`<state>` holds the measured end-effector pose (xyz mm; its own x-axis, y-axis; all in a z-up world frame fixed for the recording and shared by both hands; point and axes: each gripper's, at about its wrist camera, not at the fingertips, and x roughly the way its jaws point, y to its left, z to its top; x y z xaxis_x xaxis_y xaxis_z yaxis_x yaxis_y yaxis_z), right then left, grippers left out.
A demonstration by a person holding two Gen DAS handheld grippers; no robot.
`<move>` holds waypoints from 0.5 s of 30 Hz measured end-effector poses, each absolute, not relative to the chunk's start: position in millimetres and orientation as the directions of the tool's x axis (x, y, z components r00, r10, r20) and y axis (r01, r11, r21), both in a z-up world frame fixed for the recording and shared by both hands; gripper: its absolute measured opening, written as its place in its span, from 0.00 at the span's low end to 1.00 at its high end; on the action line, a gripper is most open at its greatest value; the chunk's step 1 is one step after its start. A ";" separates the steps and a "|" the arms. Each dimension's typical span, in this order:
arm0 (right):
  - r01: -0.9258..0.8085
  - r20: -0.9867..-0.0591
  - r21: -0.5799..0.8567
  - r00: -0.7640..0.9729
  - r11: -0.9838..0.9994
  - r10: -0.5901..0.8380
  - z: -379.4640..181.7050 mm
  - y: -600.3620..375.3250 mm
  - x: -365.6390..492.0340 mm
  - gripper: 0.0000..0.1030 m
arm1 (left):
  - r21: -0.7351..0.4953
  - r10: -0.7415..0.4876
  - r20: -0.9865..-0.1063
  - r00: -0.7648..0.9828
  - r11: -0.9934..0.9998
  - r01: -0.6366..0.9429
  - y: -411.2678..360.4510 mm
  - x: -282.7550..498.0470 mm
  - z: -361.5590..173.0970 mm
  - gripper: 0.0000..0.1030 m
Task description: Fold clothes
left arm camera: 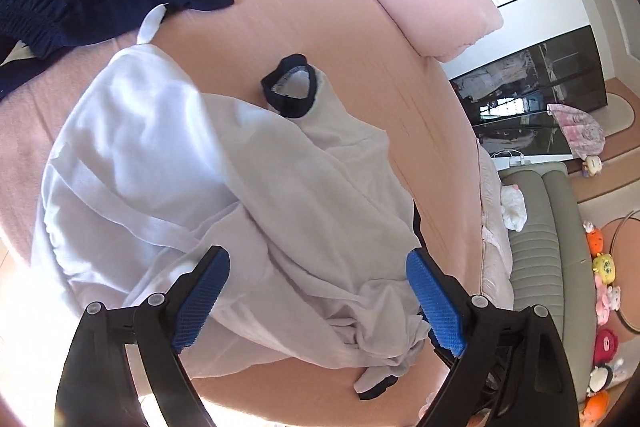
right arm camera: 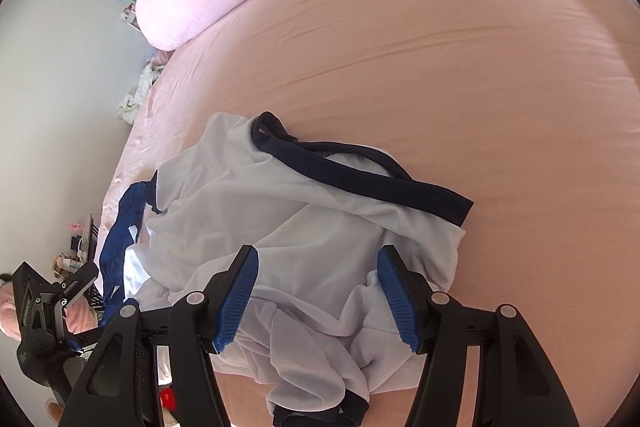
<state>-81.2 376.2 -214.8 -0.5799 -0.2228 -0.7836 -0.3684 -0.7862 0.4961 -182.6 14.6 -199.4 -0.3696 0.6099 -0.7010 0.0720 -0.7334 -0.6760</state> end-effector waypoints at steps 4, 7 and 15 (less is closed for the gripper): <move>-0.368 -0.794 0.482 -0.566 -0.795 -0.220 -218.5 369.0 -88.5 0.60 | -0.666 0.591 -0.715 -0.374 -0.738 0.108 -4.8 -184.5 -201.6 0.88; -0.367 -0.802 0.471 -0.557 -0.802 -0.216 -220.9 363.8 -93.5 0.62 | -0.635 0.556 -0.736 -0.386 -0.765 0.109 -14.9 -186.7 -198.1 0.88; -0.361 -0.811 0.444 -0.551 -0.820 -0.197 -222.1 363.4 -94.5 0.63 | -0.557 0.500 -0.787 -0.360 -0.828 0.068 -36.0 -194.5 -201.8 0.88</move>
<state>-94.5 363.4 -222.1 -0.5507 -0.1968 -0.8112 -0.3613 -0.8199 0.4442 -194.5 -36.0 -201.8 -0.3602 0.5003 -0.7874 0.0683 -0.8276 -0.5571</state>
